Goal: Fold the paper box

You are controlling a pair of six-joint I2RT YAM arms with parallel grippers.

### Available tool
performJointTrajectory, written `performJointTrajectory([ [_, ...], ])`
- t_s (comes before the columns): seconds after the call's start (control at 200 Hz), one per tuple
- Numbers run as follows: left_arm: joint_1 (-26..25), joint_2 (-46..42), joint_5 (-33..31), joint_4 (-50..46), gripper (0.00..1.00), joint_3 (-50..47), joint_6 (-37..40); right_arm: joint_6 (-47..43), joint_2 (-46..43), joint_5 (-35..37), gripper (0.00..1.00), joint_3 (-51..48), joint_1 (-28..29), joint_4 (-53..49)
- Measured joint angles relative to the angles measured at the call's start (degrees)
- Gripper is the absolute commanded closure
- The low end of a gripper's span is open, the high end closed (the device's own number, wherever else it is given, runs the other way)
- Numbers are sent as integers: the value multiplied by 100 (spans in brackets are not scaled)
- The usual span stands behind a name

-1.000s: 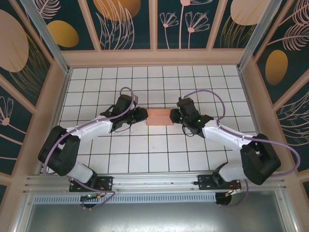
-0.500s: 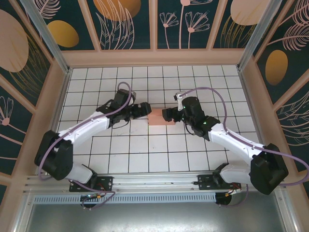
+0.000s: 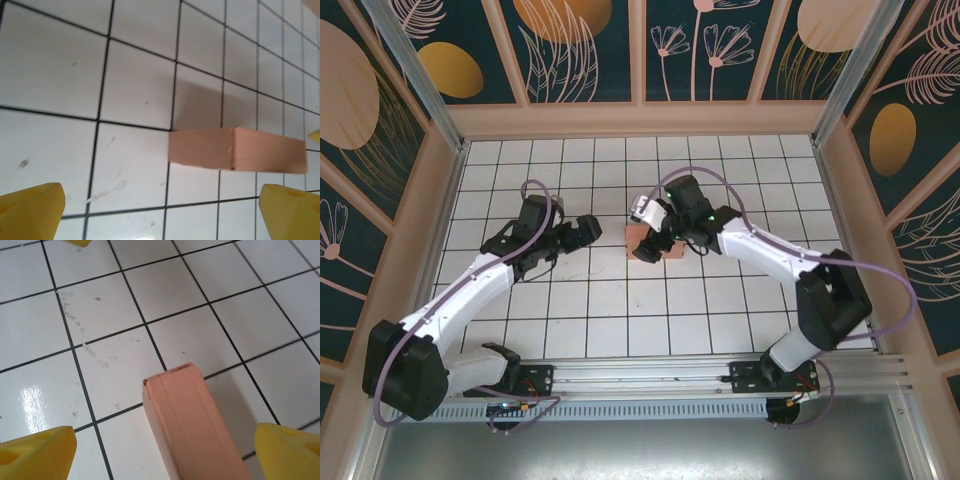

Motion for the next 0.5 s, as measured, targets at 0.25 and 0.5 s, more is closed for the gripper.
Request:
performJointTrajectory([
  [0.25,37,-518,-22,-280,1,-365,70,-1117,1283,-457,21,1327,-57,-1163],
  [0.5,37,-772,-24,-343,1,-562,68,-1637,1888,-535,53,1991,-98,-2061],
])
